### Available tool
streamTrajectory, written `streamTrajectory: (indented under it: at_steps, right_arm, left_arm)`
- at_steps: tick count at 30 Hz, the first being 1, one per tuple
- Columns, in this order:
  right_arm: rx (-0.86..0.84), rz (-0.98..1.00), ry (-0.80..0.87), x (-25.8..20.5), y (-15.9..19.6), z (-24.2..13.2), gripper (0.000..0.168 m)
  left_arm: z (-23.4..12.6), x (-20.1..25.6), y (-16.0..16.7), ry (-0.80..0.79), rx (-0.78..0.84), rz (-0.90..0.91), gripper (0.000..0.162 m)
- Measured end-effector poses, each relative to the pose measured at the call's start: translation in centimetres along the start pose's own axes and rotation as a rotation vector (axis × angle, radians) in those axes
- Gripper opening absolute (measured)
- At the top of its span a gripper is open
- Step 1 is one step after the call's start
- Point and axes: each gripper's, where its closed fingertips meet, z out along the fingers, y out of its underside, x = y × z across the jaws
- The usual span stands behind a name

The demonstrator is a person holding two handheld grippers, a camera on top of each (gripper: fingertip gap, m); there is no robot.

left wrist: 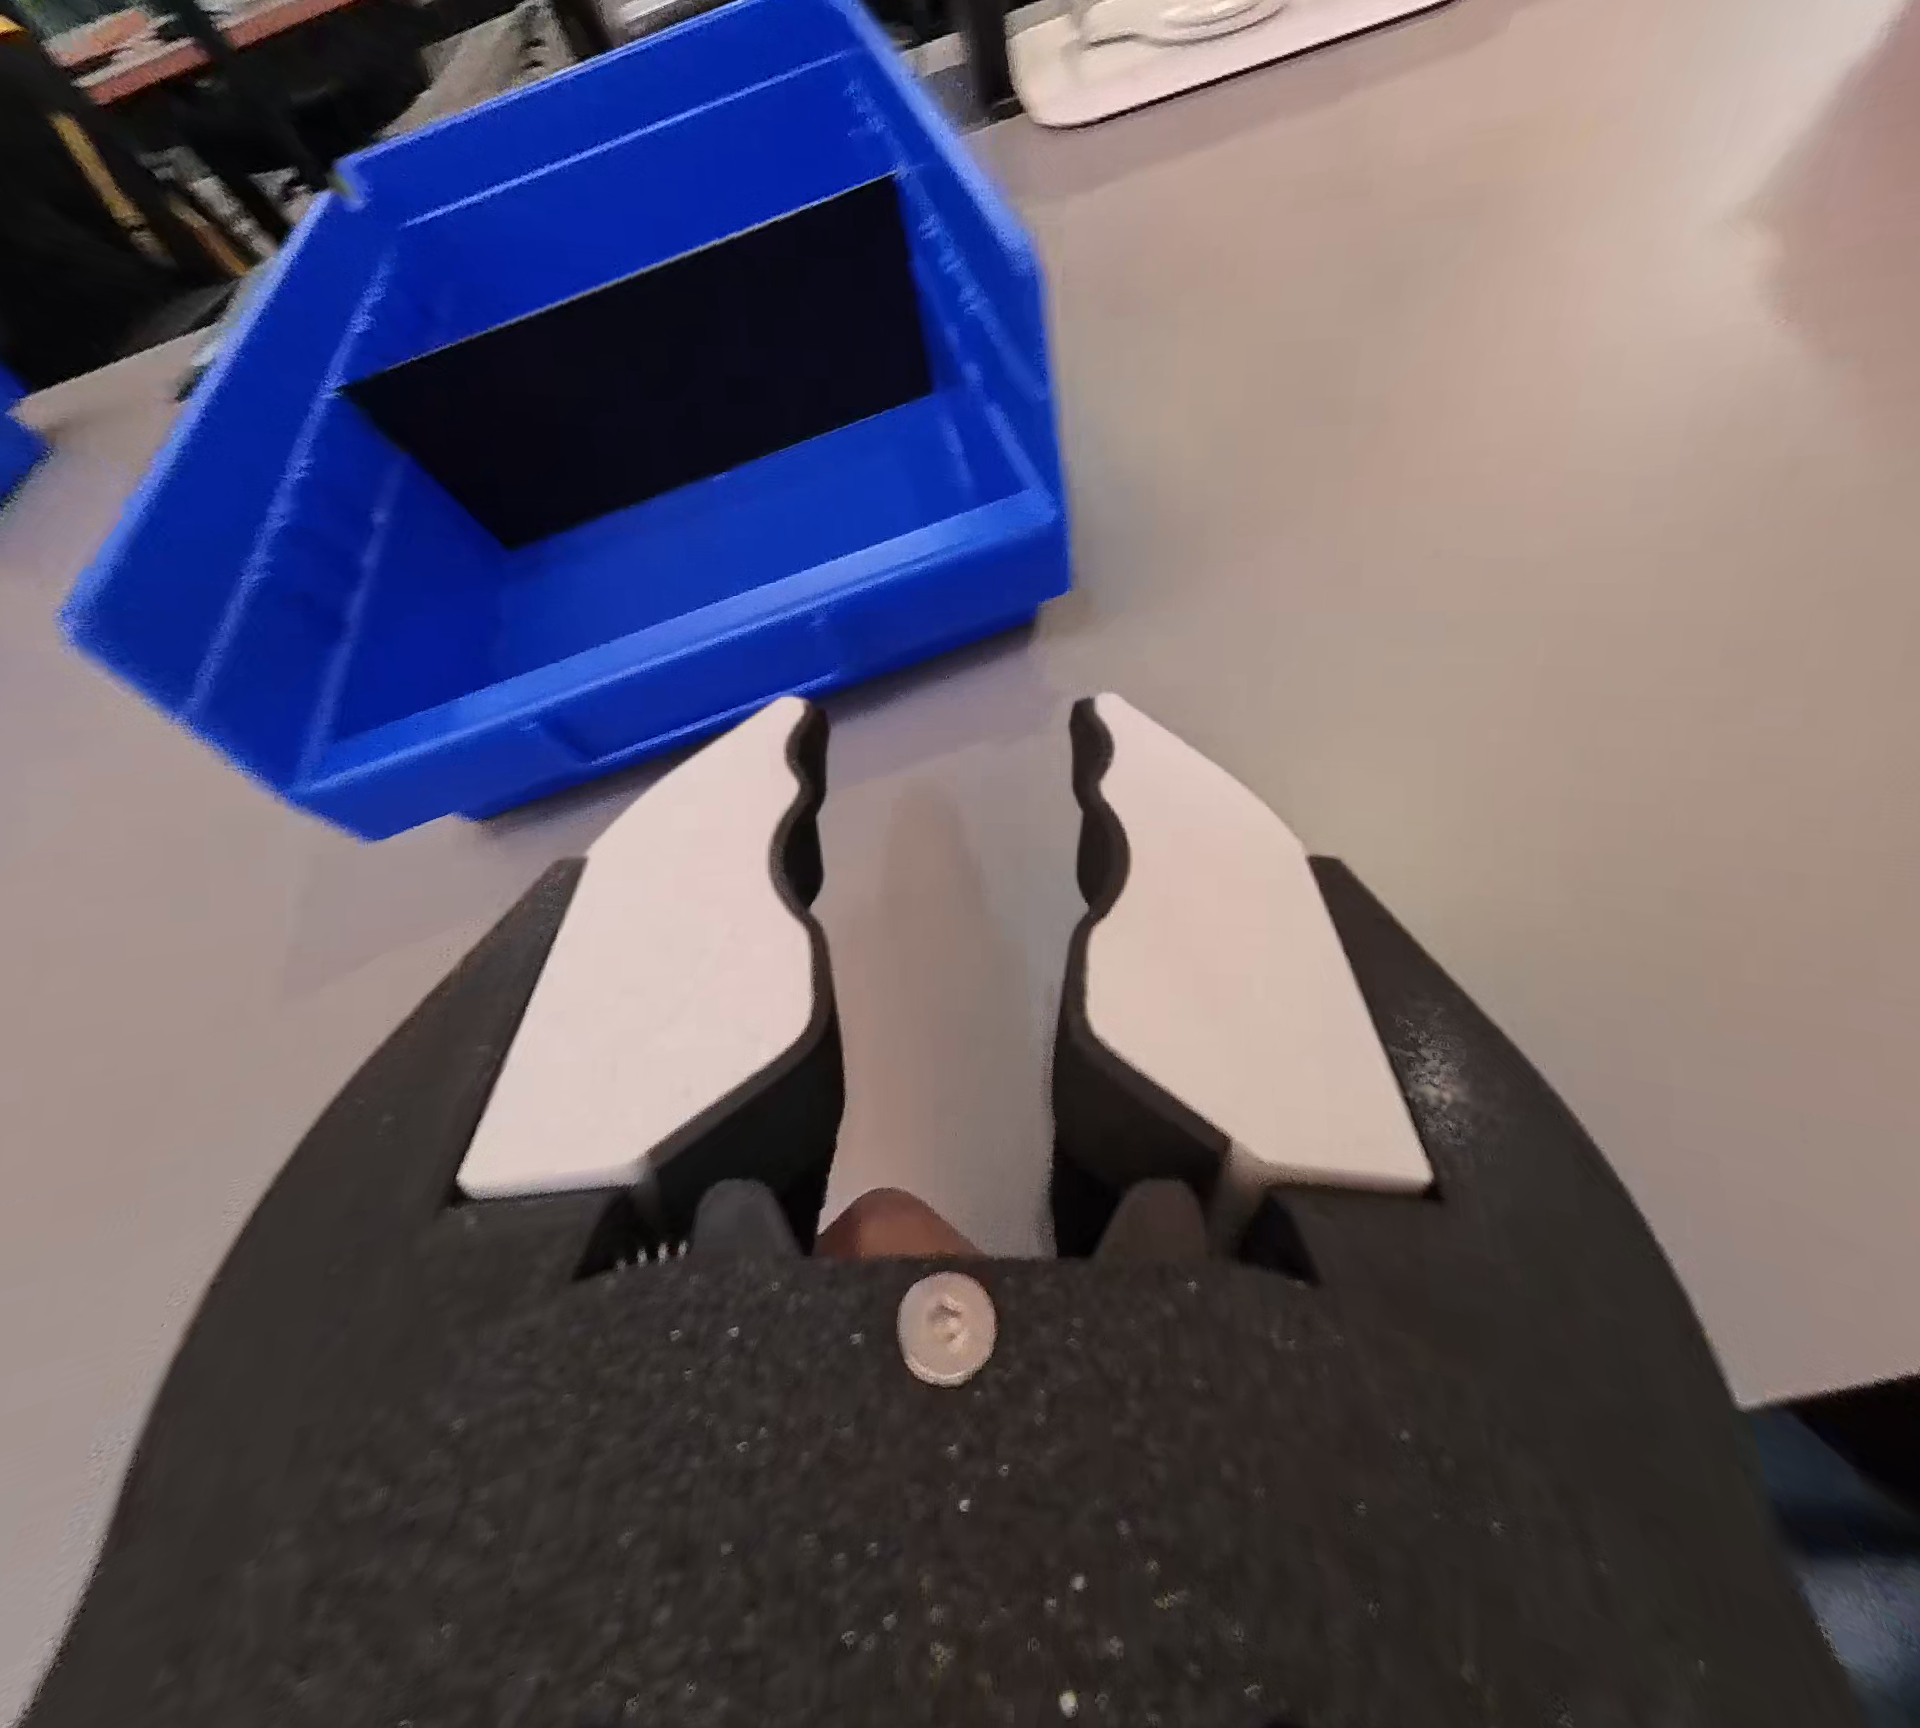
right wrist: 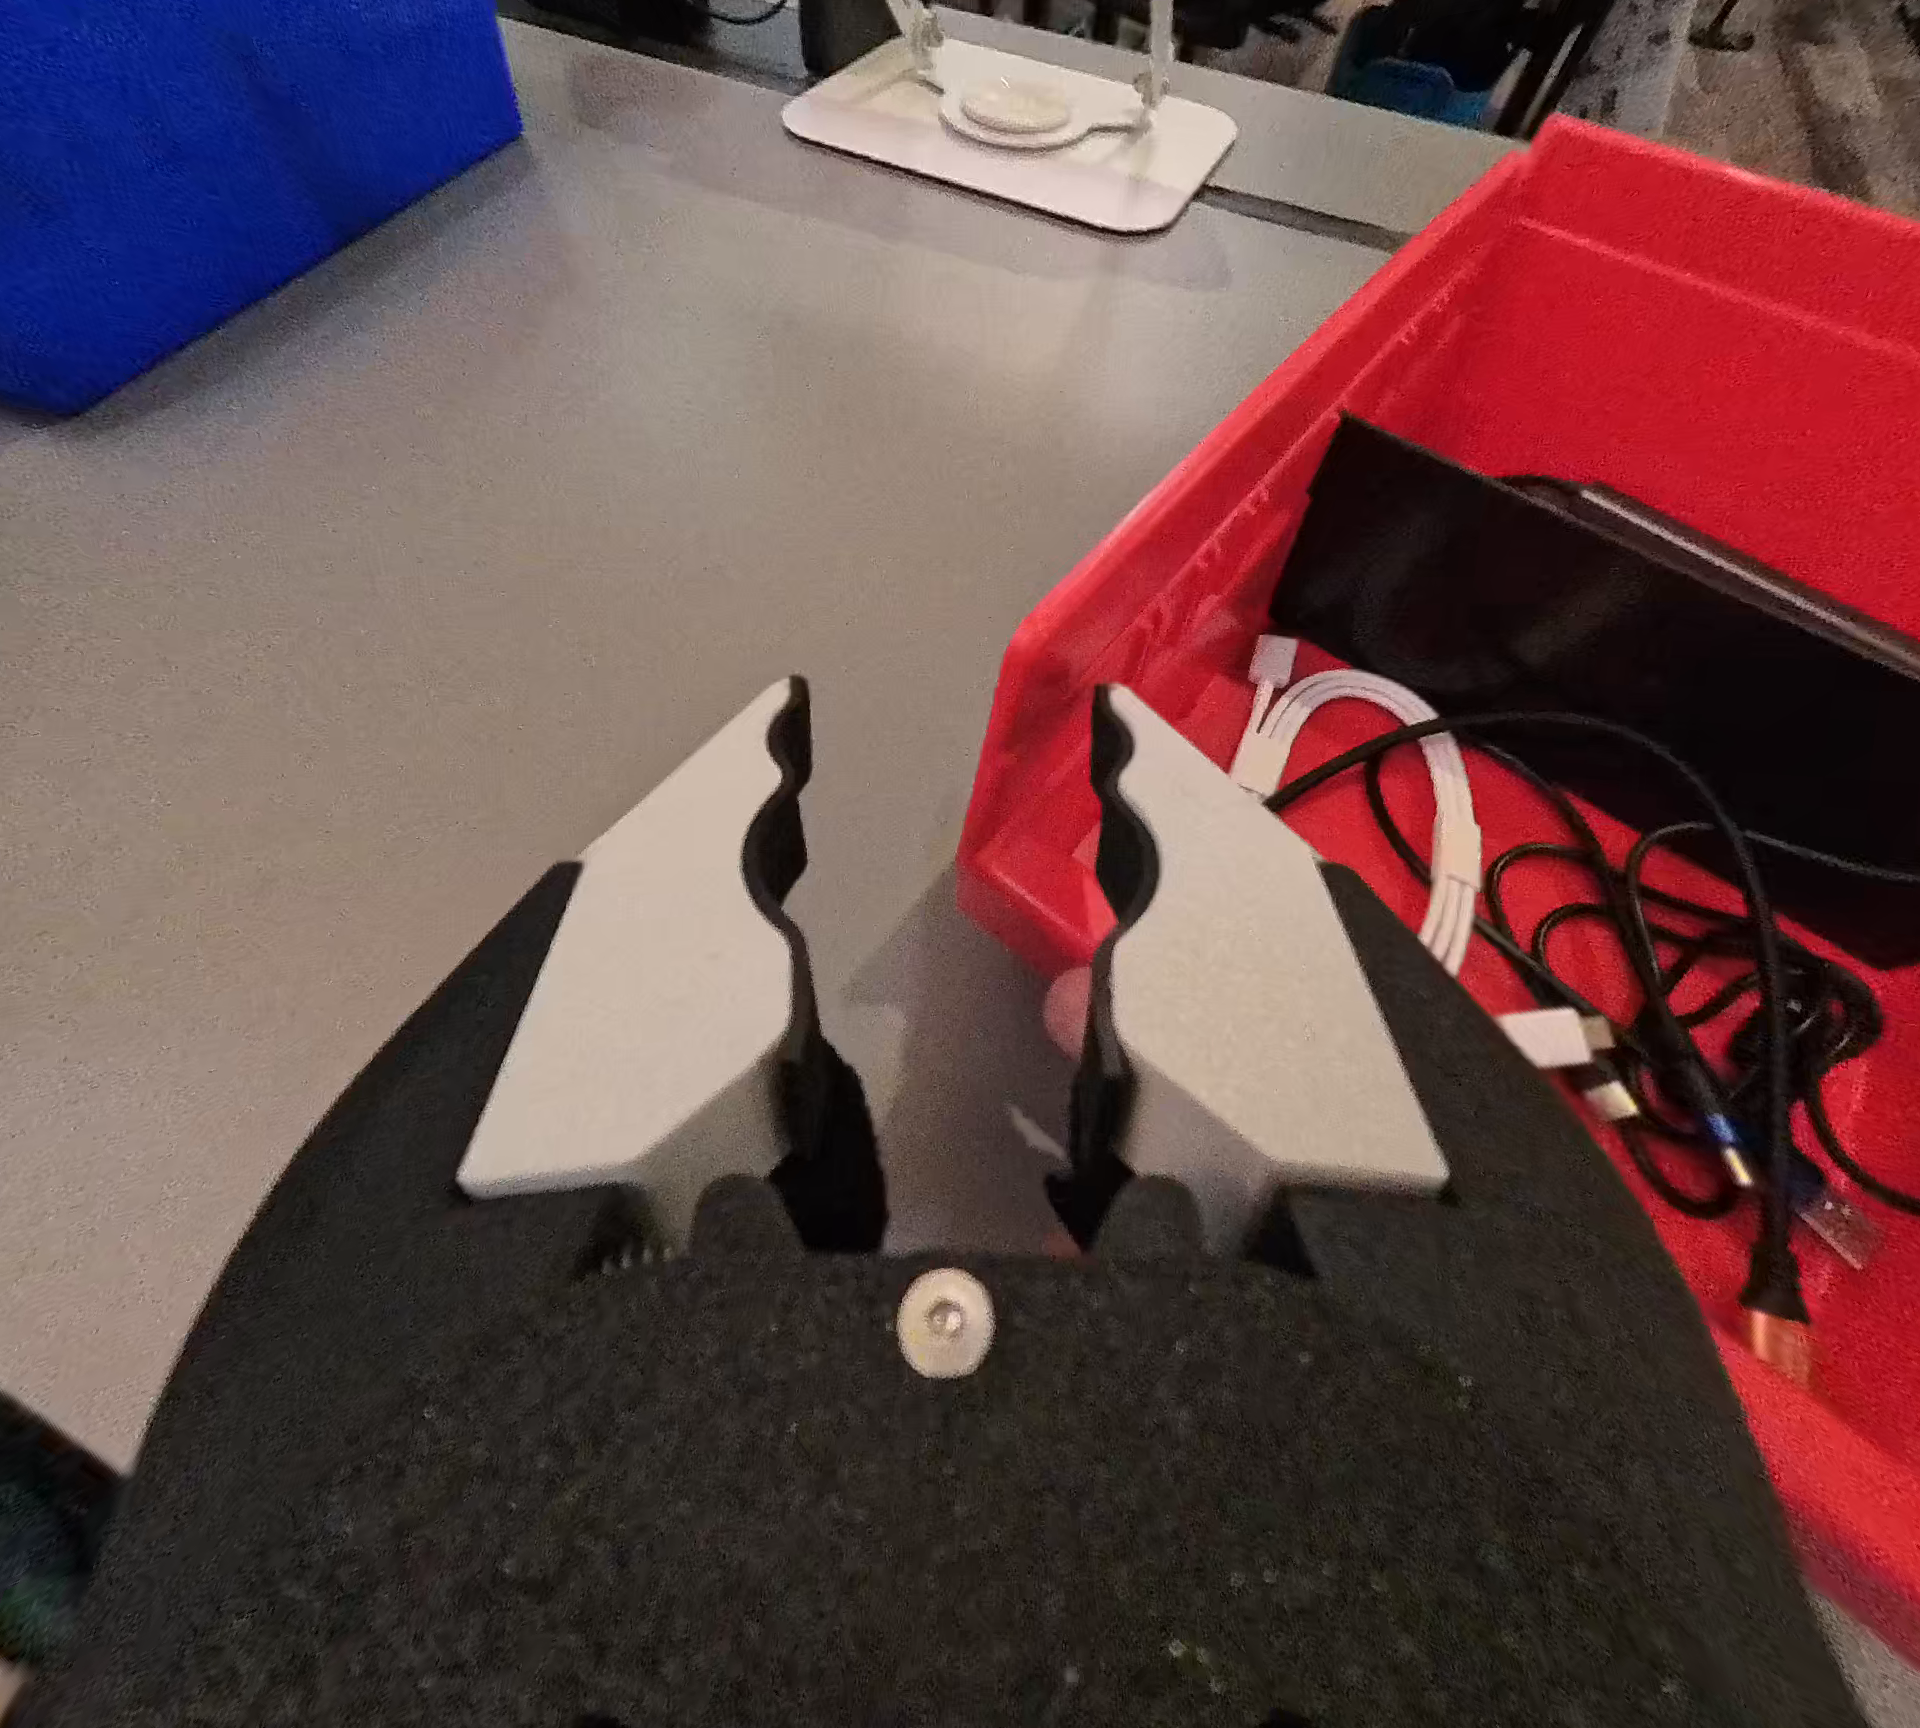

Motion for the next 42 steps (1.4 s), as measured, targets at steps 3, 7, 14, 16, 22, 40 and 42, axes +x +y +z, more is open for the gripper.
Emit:
streamTrajectory:
  at_steps: [3,7,14,16,22,40,42]
  right_arm:
    - [0.056,-0.032,0.018,-1.7,-1.2,-1.7,0.053]
    - [0.146,0.086,0.184,1.5,-1.1,-5.6,0.047]
    - [0.259,0.3,0.575,11.7,1.6,-13.5,0.039]
    - [0.18,0.347,0.587,13.0,4.0,-12.4,0.04]
    - [0.132,0.405,0.619,14.9,5.4,-10.6,0.021]
    - [0.181,0.164,0.44,5.5,-2.0,-0.5,0.003]
    - [0.167,0.16,0.364,2.4,-2.7,2.2,0.003]
  left_arm:
    - [0.1,4.2,-2.1,0.133,0.078,0.01,0.047]
    - [0.2,13.1,-4.2,0.369,0.08,0.025,0.041]
    - [3.6,28.8,-10.6,0.657,0.06,0.098,0.043]
    - [5.3,32.3,-12.3,0.711,0.01,0.048,0.046]
    - [10.8,36.0,-13.4,0.629,-0.046,-0.028,0.024]
    - [9.9,19.8,-12.2,0.239,0.015,-0.08,0.005]
    - [9.5,16.1,-10.9,0.175,-0.014,-0.105,0.005]
